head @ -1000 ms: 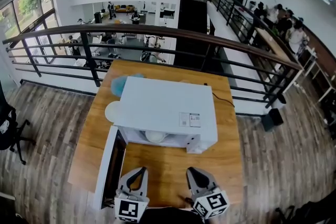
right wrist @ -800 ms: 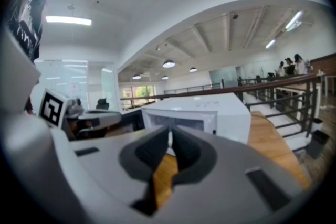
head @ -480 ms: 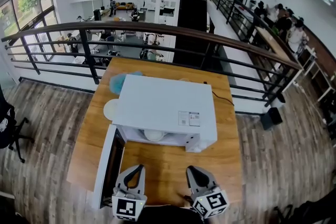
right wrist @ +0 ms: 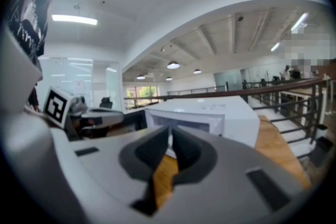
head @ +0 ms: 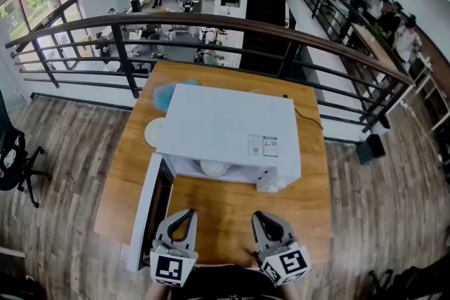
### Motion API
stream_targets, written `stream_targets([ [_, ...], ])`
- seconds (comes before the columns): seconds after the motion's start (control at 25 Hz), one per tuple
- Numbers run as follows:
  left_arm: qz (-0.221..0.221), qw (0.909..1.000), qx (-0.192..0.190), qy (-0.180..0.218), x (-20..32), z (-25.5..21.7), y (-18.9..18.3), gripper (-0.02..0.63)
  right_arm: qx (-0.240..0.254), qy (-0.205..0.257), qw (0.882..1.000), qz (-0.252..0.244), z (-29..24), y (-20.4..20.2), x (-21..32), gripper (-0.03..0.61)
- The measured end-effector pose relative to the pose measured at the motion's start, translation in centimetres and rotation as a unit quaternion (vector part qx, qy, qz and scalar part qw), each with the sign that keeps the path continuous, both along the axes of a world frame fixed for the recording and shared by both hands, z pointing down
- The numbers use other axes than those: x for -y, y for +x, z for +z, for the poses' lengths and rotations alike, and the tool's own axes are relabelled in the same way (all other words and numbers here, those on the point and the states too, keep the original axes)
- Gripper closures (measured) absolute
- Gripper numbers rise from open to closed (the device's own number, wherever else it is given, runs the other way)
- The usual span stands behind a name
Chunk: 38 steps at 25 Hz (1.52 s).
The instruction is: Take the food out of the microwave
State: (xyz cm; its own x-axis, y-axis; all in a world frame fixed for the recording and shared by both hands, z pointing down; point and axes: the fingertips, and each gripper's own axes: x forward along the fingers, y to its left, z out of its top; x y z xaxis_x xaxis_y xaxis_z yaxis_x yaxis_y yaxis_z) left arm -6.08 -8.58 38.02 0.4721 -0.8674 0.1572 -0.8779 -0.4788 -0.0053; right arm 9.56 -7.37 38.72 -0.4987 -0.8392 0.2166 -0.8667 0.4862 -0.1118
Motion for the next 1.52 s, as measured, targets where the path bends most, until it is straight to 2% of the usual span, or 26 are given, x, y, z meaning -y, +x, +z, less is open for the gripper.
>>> stream_targets([
  [0.16,-0.003,0.9998,-0.014,-0.016,0.5,0.1,-0.5,0.578,-0.021,0.009,1.0,-0.02,0.0,-0.9,0.0,0.537],
  [0.2,0.006,0.9997,-0.009,-0.021,0.7,0.4,-0.4,0.553,-0.025,0.009,0.999,-0.024,0.0,-1.0,0.1,0.537],
  [0.24,0.016,0.9995,-0.002,-0.026,1.0,0.7,-0.2,0.486,-0.029,0.01,0.999,-0.027,0.1,-1.2,0.2,0.535],
  [0.32,0.033,0.9989,0.008,-0.034,1.6,1.1,0.3,0.458,-0.033,0.011,0.999,-0.037,0.2,-1.6,0.7,0.502],
  [0.4,0.048,0.9981,0.016,-0.034,2.2,1.2,0.8,0.453,-0.038,0.008,0.998,-0.044,0.5,-2.0,1.3,0.46],
  [0.6,0.085,0.9945,0.056,-0.027,4.2,2.4,2.4,0.413,-0.066,0.003,0.996,-0.056,2.0,-2.1,3.0,0.439],
  [1.08,0.089,0.987,0.119,-0.061,8.9,7.8,2.9,0.341,-0.113,-0.03,0.988,-0.099,5.5,-3.7,7.0,0.376],
  [1.28,0.107,0.9782,0.153,-0.091,9.6,10.7,3.0,0.328,-0.129,-0.03,0.987,-0.092,6.4,-4.2,7.9,0.371],
  [1.52,0.114,0.9742,0.157,-0.114,11.6,13.3,3.1,0.323,-0.178,-0.015,0.981,-0.072,8.5,-4.2,10.1,0.367],
])
